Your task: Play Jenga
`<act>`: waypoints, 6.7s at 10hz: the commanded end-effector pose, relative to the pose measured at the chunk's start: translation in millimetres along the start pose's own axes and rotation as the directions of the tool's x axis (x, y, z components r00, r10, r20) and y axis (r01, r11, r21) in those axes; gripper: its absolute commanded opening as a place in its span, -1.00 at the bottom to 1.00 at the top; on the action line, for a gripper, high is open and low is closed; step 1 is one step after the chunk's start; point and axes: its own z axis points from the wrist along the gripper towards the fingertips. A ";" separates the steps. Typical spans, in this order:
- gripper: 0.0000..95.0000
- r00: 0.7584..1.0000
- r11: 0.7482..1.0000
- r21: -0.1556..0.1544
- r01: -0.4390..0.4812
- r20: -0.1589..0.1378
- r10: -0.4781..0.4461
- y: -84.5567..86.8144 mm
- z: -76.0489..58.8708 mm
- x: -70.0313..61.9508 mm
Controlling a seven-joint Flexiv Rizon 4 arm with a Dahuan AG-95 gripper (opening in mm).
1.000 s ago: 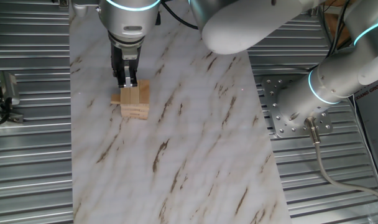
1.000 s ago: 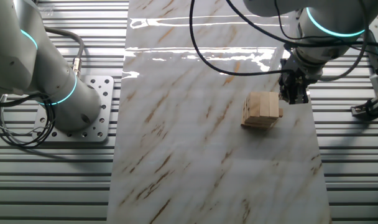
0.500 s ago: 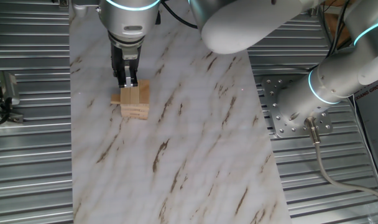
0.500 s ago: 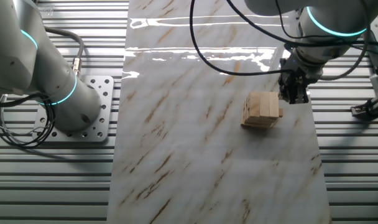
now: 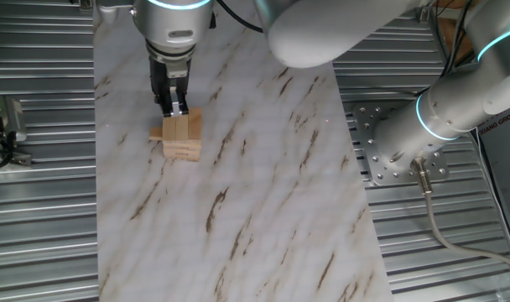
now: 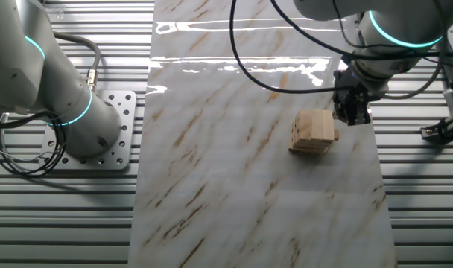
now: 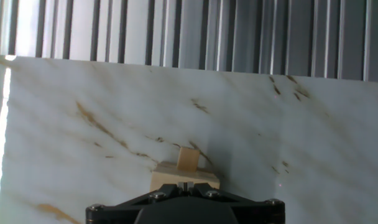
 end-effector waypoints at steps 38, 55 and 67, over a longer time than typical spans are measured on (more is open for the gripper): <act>-0.60 0.981 0.984 -0.001 -0.178 0.081 0.178 -27.2 30.4 -59.6; -0.60 0.977 0.980 -0.009 -0.197 0.084 0.197 -20.9 58.3 -60.6; -0.60 0.971 0.975 -0.008 -0.220 0.090 0.220 -16.2 73.8 -53.9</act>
